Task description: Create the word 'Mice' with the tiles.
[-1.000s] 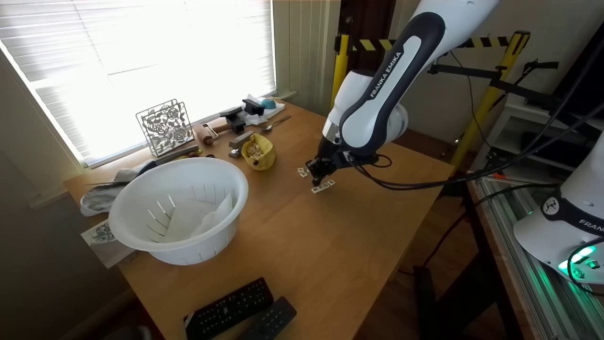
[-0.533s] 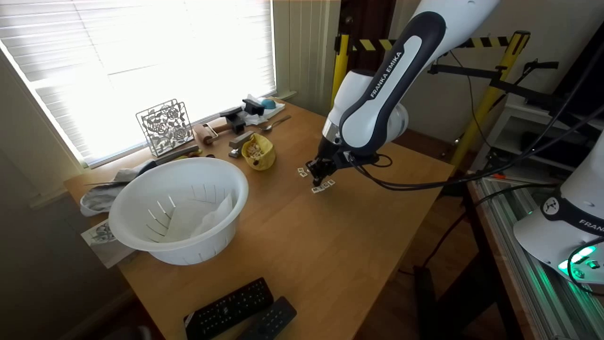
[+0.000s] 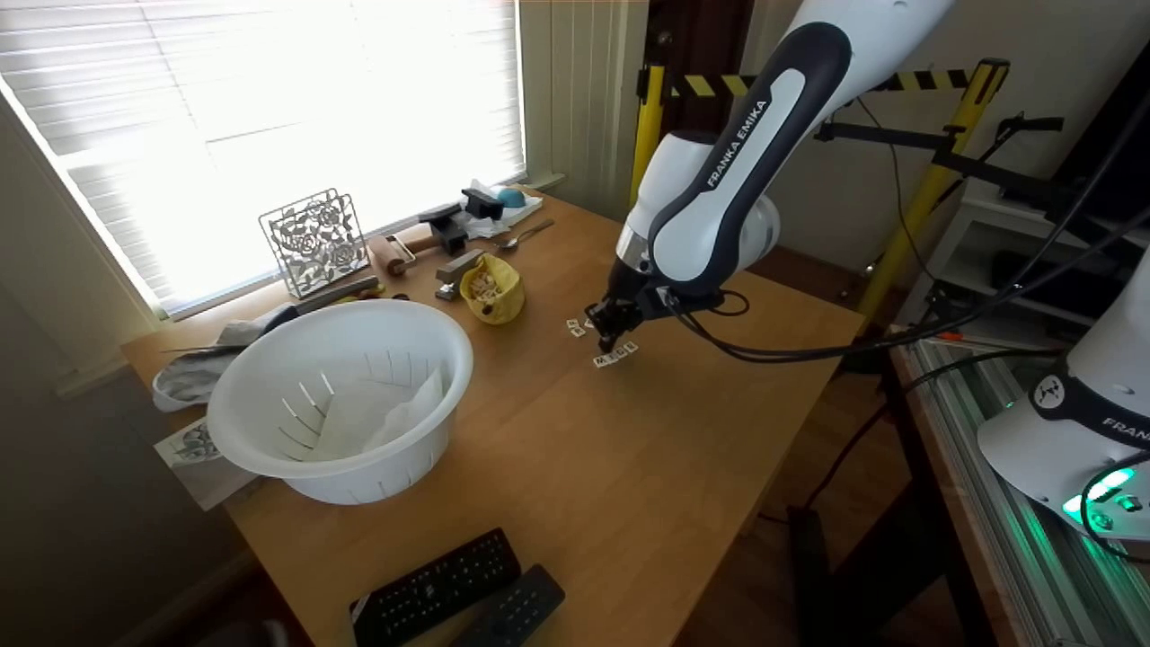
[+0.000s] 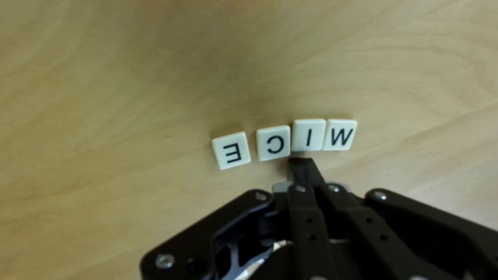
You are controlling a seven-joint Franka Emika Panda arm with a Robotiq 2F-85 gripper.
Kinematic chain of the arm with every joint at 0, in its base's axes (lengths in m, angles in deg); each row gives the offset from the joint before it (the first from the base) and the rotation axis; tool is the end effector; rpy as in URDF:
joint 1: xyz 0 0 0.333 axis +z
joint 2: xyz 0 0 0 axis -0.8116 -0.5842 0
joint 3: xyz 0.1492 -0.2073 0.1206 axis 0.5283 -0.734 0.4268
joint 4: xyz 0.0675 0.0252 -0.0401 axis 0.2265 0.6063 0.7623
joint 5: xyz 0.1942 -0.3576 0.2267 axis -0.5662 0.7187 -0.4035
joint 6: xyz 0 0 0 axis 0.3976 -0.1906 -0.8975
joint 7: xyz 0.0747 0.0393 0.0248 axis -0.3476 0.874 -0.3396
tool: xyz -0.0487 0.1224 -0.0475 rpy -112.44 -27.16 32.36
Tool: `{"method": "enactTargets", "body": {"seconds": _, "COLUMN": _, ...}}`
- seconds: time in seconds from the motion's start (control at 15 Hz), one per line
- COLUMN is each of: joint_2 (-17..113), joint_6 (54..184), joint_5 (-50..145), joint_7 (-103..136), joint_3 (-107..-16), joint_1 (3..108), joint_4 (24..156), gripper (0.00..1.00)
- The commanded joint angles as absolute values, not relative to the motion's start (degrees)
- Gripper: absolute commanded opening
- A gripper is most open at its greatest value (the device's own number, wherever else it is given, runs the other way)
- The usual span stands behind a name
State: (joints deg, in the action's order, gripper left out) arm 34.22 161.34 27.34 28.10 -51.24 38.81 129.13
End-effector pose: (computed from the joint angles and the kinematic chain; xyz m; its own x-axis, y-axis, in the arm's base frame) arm 0.5407 -0.1027 0.0094 0.6915 -0.7002 0.1776 -0.6706 -0.7136 -0.2026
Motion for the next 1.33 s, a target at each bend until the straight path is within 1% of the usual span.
{"method": "enactTargets", "body": {"seconds": 0.0, "joint_2": 36.5, "joint_6": 161.3, "joint_5": 26.0, "joint_7": 27.2, "joint_3": -52.5, "joint_1": 39.9, "joint_4": 130.7, "gripper": 0.0}}
{"method": "enactTargets", "body": {"seconds": 0.27, "joint_2": 37.8, "joint_6": 161.5, "joint_5": 25.7, "joint_7": 26.7, "joint_3": -51.6, "joint_1": 39.0, "joint_4": 131.2, "gripper": 0.0}}
{"method": "enactTargets", "body": {"seconds": 0.4, "joint_2": 38.6, "joint_6": 160.6, "joint_5": 25.8, "joint_7": 26.4, "joint_3": -51.4, "joint_1": 38.8, "joint_4": 131.5, "gripper": 0.27}}
{"method": "enactTargets", "body": {"seconds": 0.53, "joint_2": 39.6, "joint_6": 159.0, "joint_5": 26.1, "joint_7": 25.8, "joint_3": -51.4, "joint_1": 38.8, "joint_4": 132.0, "gripper": 0.4}}
{"method": "enactTargets", "body": {"seconds": 0.73, "joint_2": 41.8, "joint_6": 156.1, "joint_5": 26.7, "joint_7": 25.4, "joint_3": -53.3, "joint_1": 40.3, "joint_4": 133.4, "gripper": 0.62}}
{"method": "enactTargets", "body": {"seconds": 0.87, "joint_2": 43.2, "joint_6": 154.3, "joint_5": 27.1, "joint_7": 25.2, "joint_3": -54.6, "joint_1": 41.5, "joint_4": 134.2, "gripper": 0.74}}
{"method": "enactTargets", "body": {"seconds": 1.07, "joint_2": 45.4, "joint_6": 152.5, "joint_5": 28.3, "joint_7": 24.8, "joint_3": -57.2, "joint_1": 43.8, "joint_4": 135.5, "gripper": 0.96}}
{"method": "enactTargets", "body": {"seconds": 1.13, "joint_2": 45.9, "joint_6": 151.9, "joint_5": 28.7, "joint_7": 24.9, "joint_3": -58.1, "joint_1": 44.6, "joint_4": 135.8, "gripper": 0.99}}
{"method": "enactTargets", "body": {"seconds": 1.27, "joint_2": 47.1, "joint_6": 150.8, "joint_5": 29.4, "joint_7": 24.8, "joint_3": -59.4, "joint_1": 45.9, "joint_4": 136.4, "gripper": 1.0}}
